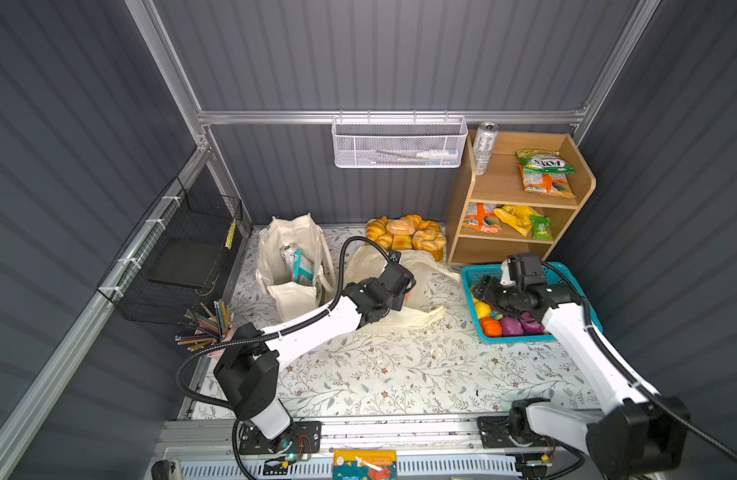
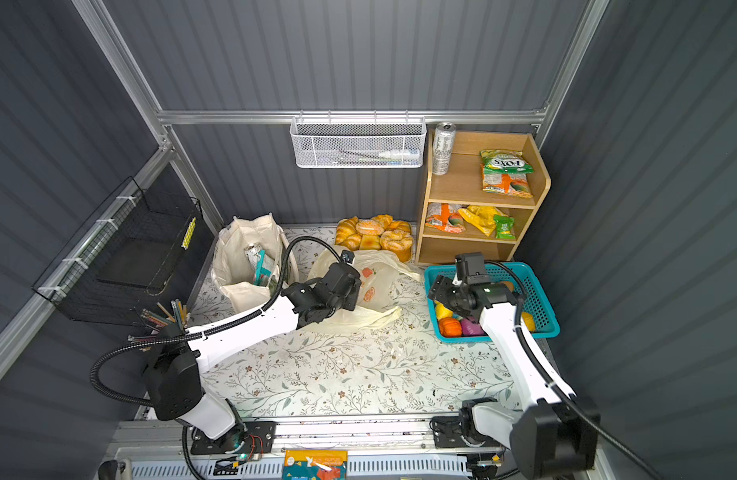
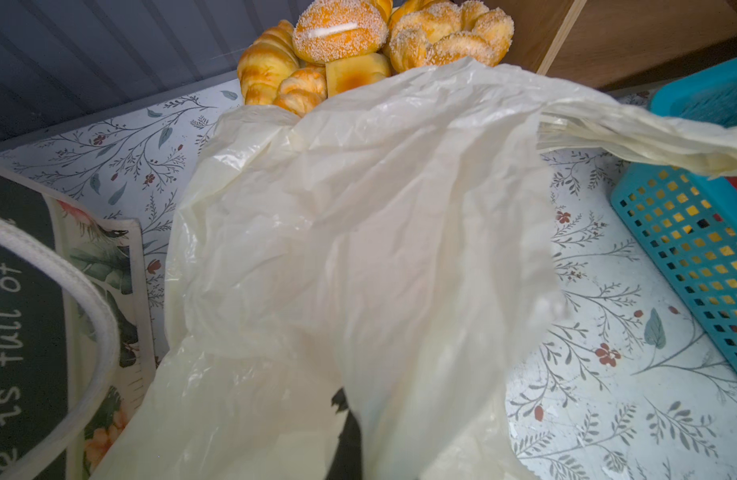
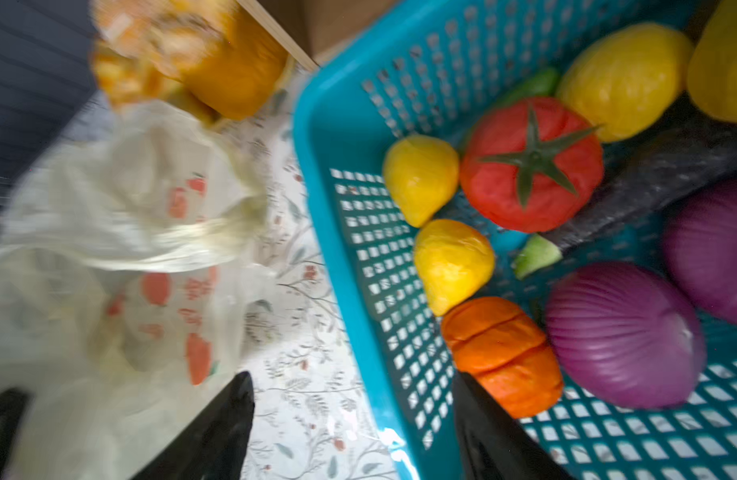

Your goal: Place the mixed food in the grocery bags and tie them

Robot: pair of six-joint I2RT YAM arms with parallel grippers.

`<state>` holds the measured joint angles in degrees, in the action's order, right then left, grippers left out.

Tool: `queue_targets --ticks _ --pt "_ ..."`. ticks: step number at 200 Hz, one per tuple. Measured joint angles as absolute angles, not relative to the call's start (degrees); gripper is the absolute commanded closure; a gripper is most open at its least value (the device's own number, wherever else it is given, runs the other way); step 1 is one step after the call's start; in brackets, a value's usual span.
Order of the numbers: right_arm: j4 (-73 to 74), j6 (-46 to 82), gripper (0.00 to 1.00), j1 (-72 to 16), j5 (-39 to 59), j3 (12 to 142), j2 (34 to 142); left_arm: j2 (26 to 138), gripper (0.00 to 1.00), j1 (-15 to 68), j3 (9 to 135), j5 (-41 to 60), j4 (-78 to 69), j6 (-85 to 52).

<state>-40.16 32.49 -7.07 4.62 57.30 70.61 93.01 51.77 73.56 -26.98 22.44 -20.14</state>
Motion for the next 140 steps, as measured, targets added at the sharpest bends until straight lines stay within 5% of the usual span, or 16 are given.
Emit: queue_targets --ticks 140 --pt "-34.11 27.38 0.29 -1.67 2.2 57.43 91.13 92.99 1.0 51.37 73.56 -25.21 22.24 -20.14"
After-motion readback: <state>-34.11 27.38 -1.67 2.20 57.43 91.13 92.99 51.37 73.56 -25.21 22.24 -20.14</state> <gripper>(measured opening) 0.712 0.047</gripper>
